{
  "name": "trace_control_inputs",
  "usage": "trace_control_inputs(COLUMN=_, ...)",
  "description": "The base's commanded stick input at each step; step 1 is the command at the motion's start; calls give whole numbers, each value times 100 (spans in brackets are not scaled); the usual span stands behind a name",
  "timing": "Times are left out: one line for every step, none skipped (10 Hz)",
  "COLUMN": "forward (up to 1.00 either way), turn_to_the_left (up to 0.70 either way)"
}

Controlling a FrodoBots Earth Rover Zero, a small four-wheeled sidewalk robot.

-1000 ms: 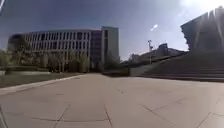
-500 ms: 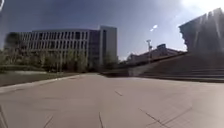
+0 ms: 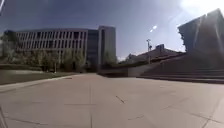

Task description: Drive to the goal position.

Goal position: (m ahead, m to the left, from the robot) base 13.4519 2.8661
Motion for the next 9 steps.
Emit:
trace_control_inputs(forward=100, turn_to_the_left=31)
trace_control_inputs(forward=100, turn_to_the_left=-2)
trace_control_inputs(forward=100, turn_to_the_left=-9)
trace_control_inputs(forward=100, turn_to_the_left=-9)
trace_control_inputs(forward=100, turn_to_the_left=-9)
trace_control_inputs(forward=100, turn_to_the_left=-9)
trace_control_inputs(forward=100, turn_to_the_left=-9)
trace_control_inputs(forward=100, turn_to_the_left=-9)
trace_control_inputs(forward=100, turn_to_the_left=-9)
